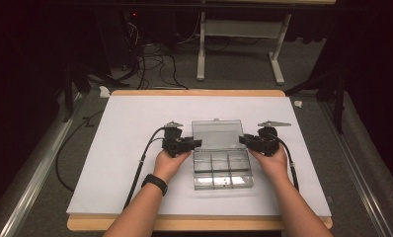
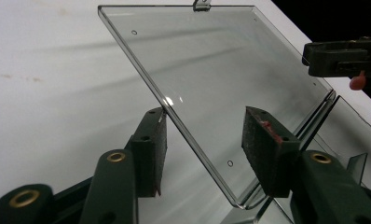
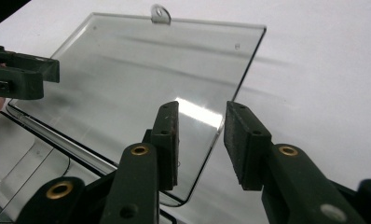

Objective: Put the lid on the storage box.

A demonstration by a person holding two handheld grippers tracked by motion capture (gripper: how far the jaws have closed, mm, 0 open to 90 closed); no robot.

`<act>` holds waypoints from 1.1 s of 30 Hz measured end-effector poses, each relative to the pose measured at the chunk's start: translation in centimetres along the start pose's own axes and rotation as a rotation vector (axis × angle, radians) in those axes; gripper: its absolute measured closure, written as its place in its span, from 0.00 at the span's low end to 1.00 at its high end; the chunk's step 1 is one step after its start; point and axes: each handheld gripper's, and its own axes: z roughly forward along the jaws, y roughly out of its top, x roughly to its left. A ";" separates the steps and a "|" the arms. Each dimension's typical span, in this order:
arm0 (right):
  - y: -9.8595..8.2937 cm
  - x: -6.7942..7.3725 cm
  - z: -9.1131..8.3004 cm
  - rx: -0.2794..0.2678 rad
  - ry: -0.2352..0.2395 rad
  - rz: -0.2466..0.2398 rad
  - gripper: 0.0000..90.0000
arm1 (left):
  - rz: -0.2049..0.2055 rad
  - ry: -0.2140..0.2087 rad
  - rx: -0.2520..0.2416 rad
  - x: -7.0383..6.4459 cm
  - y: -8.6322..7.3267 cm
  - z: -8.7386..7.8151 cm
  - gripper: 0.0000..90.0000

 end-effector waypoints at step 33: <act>0.5 0.9 -2.0 -0.076 0.034 -0.021 0.73 | 0.167 -0.054 -0.124 -2.6 0.6 -1.6 0.91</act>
